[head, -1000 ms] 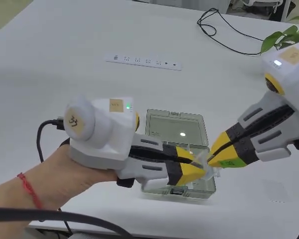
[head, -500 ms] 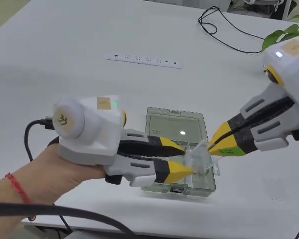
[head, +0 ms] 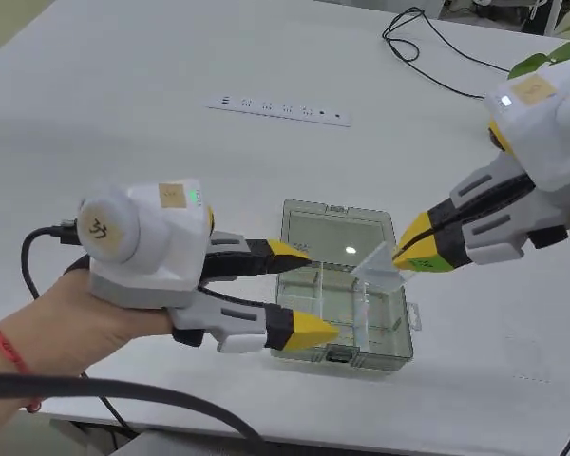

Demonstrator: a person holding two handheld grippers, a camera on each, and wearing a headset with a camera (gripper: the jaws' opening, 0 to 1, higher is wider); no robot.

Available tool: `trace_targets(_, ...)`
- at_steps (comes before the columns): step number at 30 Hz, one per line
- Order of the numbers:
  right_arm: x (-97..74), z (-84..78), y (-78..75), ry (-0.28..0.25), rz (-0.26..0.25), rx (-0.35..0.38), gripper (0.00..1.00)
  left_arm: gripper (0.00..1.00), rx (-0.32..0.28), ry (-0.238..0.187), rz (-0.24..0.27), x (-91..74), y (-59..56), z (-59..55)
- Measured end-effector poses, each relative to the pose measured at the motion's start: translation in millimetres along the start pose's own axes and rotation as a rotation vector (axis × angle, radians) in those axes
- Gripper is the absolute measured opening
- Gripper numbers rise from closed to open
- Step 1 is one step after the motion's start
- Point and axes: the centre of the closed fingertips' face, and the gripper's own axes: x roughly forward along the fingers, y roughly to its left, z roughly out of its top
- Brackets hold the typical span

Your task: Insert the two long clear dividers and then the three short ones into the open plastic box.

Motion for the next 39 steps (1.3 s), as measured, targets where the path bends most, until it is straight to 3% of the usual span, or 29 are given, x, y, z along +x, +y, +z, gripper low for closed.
trace_targets(13,31.7,-16.3,-18.0,0.025,-0.010,0.014,0.03,0.75,-0.014,0.050,0.027,-10.3,11.1,-23.9)
trace_targets(21,52.3,-31.5,-25.5,0.023,-0.007,0.022,0.03,0.88,-0.022,0.064,0.033,-11.8,13.2,-31.5)
trace_targets(28,60.1,-38.8,-26.2,0.030,-0.014,0.042,0.03,0.95,-0.030,0.072,0.034,-12.2,13.2,-35.6)
trace_targets(39,66.4,-43.0,-22.9,0.035,-0.006,0.056,0.03,0.96,-0.046,0.061,0.037,-11.4,14.0,-34.5)
